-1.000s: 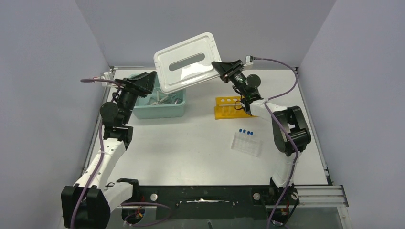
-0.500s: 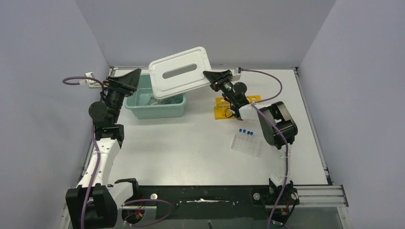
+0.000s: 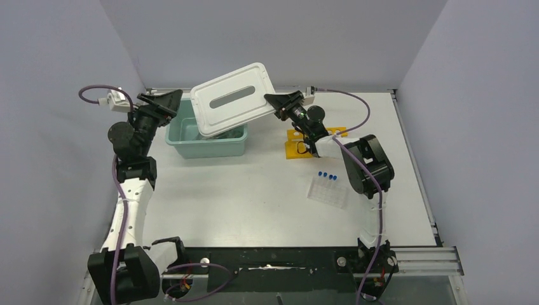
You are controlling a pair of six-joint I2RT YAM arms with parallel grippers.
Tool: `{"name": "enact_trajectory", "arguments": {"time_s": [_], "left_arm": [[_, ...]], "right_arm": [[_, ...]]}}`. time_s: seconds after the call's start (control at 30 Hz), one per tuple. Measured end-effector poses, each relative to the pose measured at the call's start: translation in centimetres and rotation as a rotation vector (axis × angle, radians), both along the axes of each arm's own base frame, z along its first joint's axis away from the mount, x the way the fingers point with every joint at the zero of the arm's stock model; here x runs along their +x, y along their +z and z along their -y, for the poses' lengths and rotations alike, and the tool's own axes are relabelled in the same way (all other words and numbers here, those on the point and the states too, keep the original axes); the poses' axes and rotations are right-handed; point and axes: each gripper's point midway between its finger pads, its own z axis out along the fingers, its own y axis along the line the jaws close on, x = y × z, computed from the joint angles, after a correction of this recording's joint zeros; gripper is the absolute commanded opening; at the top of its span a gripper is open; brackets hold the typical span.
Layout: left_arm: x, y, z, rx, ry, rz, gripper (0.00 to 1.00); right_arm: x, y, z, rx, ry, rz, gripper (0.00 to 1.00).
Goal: Organize the chemistry lab equipment
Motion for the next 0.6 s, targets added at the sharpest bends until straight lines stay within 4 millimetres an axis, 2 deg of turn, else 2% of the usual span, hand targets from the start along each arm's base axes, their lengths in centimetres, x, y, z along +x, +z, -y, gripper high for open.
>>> {"name": "enact_trajectory", "arguments": {"time_s": [0.13,0.23,0.3,0.4,0.47,0.53,0.6], "left_arm": [[0.1,0.7,-0.8,0.074,0.034,-0.022,0.71],[0.8,-0.3,-1.5,0.110,0.042,-0.077,0.67],[2.3,-1.3,-2.8,0.115,0.047,-0.135,0.64],[4.3,-4.2,-6.5,0.080,0.100,-0.236,0.63],[5.0,-7.4,-9.1,0.056,0.159,-0.342,0.63],[5.6,-10.0,-10.8,0.062,0.208,-0.445,0.61],[6.2,-11.3,-11.5,0.106,0.231,-0.513,0.61]], "right_arm": [[-0.4,1.0,-0.7,0.009,0.033,0.021,0.00],[-0.5,1.7,-1.2,0.014,0.050,0.039,0.00],[-0.6,1.7,-1.4,0.009,0.057,0.046,0.00],[-0.7,1.4,-1.4,-0.032,0.058,0.071,0.00],[-0.9,1.0,-1.1,-0.092,0.046,0.088,0.00],[-1.2,1.2,0.0,-0.150,0.024,0.101,0.00],[-1.5,2.7,1.9,-0.197,-0.011,0.148,0.00]]}}
